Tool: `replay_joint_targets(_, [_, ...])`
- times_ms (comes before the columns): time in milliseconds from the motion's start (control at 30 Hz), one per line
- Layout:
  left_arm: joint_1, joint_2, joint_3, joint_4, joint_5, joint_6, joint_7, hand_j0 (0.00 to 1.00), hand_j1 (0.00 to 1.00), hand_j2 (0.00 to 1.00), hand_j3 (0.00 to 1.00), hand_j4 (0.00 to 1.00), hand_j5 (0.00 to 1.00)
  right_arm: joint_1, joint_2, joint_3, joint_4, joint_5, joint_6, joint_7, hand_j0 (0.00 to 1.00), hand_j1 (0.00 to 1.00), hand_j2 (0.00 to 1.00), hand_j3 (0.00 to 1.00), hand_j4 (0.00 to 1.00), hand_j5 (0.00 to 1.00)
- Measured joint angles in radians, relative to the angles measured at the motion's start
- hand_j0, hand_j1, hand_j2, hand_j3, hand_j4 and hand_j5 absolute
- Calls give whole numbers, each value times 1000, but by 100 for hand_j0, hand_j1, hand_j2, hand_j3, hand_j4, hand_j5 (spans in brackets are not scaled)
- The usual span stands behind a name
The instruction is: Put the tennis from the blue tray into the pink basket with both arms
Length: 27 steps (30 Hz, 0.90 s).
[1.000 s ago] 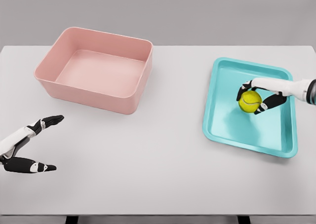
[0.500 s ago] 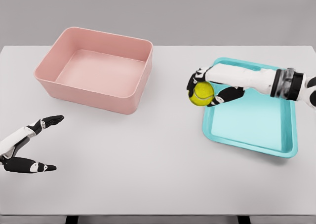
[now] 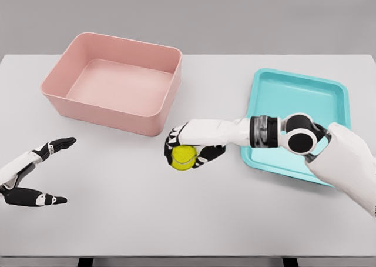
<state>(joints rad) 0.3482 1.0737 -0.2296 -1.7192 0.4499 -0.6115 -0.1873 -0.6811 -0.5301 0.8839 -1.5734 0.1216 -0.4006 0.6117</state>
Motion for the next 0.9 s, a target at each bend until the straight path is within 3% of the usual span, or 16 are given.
replay_joint_targets(133, [0, 0, 1, 0, 0, 0, 0, 100, 100, 100, 100, 100, 100, 0, 16, 7, 9, 5, 4, 0, 48, 48, 48, 48, 48, 48])
replay_joint_targets(167, [0, 0, 0, 0, 0, 0, 0, 100, 100, 100, 100, 100, 100, 0, 17, 8, 9, 7, 4, 0, 55, 55, 55, 55, 55, 55])
replay_joint_targets(200, [0, 0, 0, 0, 0, 0, 0, 100, 100, 100, 100, 100, 100, 0, 19, 9, 8, 10, 3, 0, 69, 69, 69, 69, 69, 69])
replay_joint_targets(233, [-2, 0, 0, 0, 0, 0, 0, 100, 100, 100, 100, 100, 100, 0, 19, 10, 7, 12, 3, 0, 96, 96, 96, 96, 96, 96])
replay_joint_targets(267, [-2, 0, 0, 0, 0, 0, 0, 100, 100, 100, 100, 100, 100, 0, 20, 10, 6, 16, 3, 0, 99, 99, 99, 99, 99, 99])
replay_joint_targets(533, [0, -2, 0, -1, -9, 0, 0, 100, 100, 100, 100, 100, 100, 0, -20, -30, -37, 22, -5, 0, 100, 100, 100, 100, 100, 100])
replay_joint_targets(633, [-3, -4, -6, -2, -18, 0, 3, 100, 100, 100, 100, 100, 100, 9, -86, -139, -73, 11, -6, 0, 100, 100, 100, 100, 100, 100])
replay_joint_targets(767, [-6, -21, -16, -13, -48, 0, 3, 100, 100, 100, 100, 100, 100, 25, -191, -328, -72, -83, -6, 0, 100, 100, 100, 100, 100, 100])
replay_joint_targets(900, [-21, -39, -20, -36, -67, 0, 3, 100, 100, 100, 100, 100, 100, 147, -263, -492, -37, -127, -7, 0, 100, 100, 100, 100, 100, 100])
